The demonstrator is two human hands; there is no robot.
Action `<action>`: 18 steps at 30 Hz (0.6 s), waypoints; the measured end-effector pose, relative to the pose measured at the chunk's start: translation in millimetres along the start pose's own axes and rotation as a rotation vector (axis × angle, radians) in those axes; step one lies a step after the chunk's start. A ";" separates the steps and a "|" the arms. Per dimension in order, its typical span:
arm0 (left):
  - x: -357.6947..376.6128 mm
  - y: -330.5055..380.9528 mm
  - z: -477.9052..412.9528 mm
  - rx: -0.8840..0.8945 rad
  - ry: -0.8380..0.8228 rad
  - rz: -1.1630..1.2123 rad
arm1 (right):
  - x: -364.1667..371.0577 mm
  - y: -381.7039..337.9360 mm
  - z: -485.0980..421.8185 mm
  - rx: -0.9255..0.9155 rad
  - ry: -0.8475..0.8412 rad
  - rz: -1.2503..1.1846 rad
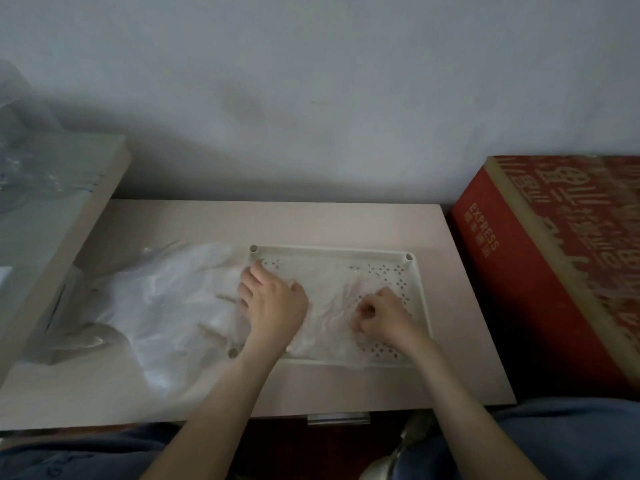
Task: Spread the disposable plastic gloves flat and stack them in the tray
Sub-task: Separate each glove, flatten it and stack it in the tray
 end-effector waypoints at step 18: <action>56.1 -8.7 24.6 0.731 -0.544 -0.641 | -112.2 48.3 1.0 0.290 0.701 -0.489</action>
Point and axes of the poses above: each hand's wrist, its own z-axis away from the middle knuckle, its own x-axis out of the palm, y = z × x, the point moved 5 cm from there along -z, towards the middle knuckle, and after that the axes turned 10 degrees about y, right-handed, at the moved point
